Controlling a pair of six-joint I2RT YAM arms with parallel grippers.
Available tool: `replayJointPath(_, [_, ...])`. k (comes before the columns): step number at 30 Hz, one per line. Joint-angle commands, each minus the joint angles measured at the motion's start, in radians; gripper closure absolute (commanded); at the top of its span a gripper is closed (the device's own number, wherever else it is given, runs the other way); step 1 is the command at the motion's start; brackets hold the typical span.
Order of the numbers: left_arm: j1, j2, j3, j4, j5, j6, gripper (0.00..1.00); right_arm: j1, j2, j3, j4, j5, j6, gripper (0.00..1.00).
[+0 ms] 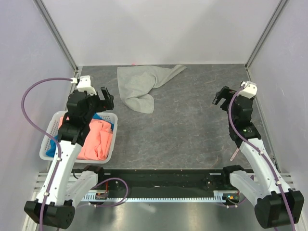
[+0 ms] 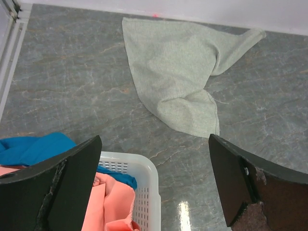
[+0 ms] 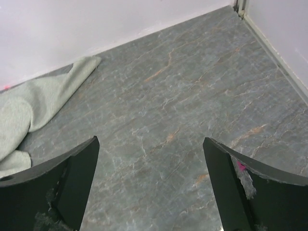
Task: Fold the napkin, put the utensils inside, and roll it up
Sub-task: Move the napkin to the centre of the board
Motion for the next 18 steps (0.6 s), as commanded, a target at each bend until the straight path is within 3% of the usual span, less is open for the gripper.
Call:
replayJointPath(1, [-0.001, 0.031, 0.028, -0.023, 0.06, -0.013, 0.0, 0.0, -0.013, 0.086, -0.164, -0.088, 0.021, 0.02])
replayJointPath(9, [-0.001, -0.012, -0.075, 0.008, 0.185, 0.031, 0.0, 0.002, 0.119, 0.269, -0.241, -0.225, -0.005, 0.02])
replayJointPath(13, [-0.001, -0.021, -0.093, 0.008, 0.225, 0.033, 0.0, 0.055, 0.342, 0.331, -0.17, -0.265, 0.021, 0.03])
replayJointPath(18, [-0.001, -0.006, -0.107, 0.009, 0.209, 0.037, 0.0, 0.274, 0.692, 0.503, -0.158, -0.164, 0.019, 0.06])
